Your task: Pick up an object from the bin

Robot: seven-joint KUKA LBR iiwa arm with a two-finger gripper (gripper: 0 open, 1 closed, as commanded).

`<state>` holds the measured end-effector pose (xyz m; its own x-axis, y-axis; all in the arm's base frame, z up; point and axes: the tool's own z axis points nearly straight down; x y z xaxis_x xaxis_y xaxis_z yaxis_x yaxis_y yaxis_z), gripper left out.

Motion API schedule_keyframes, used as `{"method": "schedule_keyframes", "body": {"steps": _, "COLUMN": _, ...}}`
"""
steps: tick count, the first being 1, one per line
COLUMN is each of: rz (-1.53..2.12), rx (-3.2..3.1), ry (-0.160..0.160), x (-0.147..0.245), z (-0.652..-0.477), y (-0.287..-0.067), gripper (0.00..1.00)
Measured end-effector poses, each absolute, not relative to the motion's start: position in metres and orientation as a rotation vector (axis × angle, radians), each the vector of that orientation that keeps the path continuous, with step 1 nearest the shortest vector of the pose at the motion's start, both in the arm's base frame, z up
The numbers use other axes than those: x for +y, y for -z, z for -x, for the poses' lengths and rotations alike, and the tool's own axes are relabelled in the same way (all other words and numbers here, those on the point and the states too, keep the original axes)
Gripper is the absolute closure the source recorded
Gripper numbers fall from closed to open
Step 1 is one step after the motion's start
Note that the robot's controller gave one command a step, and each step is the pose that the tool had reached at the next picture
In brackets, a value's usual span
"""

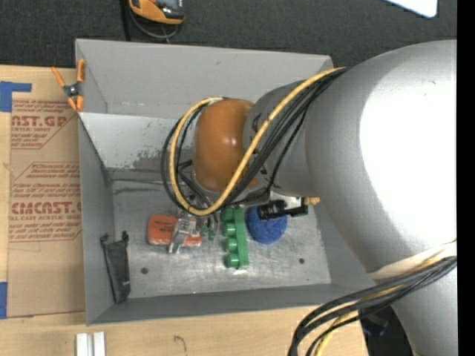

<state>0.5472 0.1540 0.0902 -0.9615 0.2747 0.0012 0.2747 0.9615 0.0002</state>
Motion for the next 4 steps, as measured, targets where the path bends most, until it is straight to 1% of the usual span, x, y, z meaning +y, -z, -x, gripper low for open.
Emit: {"method": "schedule_keyframes", "body": {"steps": 4, "rz": 0.436, "rx": -3.113, "ry": 0.003, "x": 0.154, "z": -0.548, "y": -0.13, "gripper": 1.0}}
